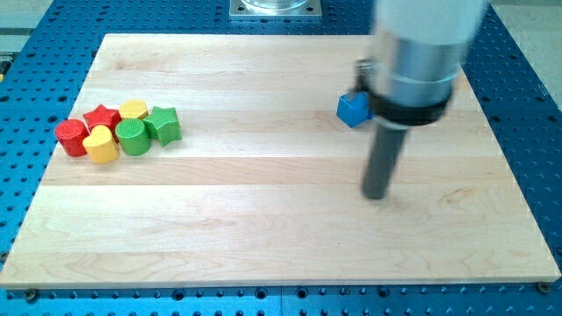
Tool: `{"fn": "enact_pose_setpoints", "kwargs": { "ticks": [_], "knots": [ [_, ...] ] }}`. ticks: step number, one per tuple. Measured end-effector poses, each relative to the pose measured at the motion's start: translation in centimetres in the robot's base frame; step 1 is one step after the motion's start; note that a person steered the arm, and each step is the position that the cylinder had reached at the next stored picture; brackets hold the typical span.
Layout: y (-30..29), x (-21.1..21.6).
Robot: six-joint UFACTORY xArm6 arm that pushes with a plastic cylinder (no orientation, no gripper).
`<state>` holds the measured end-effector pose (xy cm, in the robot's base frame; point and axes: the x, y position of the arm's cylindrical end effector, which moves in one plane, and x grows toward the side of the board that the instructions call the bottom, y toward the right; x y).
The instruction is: Push the blue blocks towards the top left corner of the board
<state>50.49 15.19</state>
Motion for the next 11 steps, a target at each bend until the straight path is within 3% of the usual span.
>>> {"fn": "enact_pose_setpoints", "kwargs": {
  "ticks": [1,3,6,9,10,11],
  "knots": [
    [7.0,-4.4],
    [7.7,-16.3],
    [-3.0,-17.9],
    [11.0,-17.9],
    [9.3,-16.6],
    [3.4,-16.3]
  ]
}}
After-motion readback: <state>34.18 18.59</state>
